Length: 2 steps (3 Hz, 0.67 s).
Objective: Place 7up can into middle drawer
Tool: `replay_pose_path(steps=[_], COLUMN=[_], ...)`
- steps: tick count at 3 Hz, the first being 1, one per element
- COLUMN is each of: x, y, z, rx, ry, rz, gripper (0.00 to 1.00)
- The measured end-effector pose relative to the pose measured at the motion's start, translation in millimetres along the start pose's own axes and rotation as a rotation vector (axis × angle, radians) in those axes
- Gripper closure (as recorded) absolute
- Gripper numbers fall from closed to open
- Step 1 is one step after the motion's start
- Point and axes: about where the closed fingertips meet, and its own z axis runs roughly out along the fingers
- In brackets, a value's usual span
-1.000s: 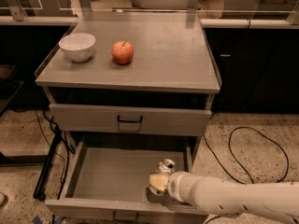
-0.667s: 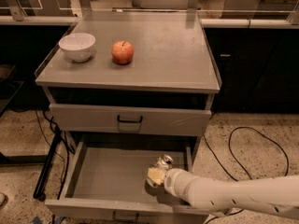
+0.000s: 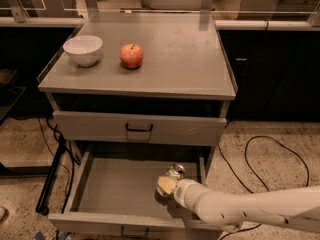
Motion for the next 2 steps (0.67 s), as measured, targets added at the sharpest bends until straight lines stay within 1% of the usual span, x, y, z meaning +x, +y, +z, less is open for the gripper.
replay_pose_path(steps=[1,2], x=[4,16], y=[-3,-9], z=[10,38], rx=[0.042,0.148], ry=[-0.018,-0.059], rz=[-0.003,-0.025], gripper=[1.0,1.0])
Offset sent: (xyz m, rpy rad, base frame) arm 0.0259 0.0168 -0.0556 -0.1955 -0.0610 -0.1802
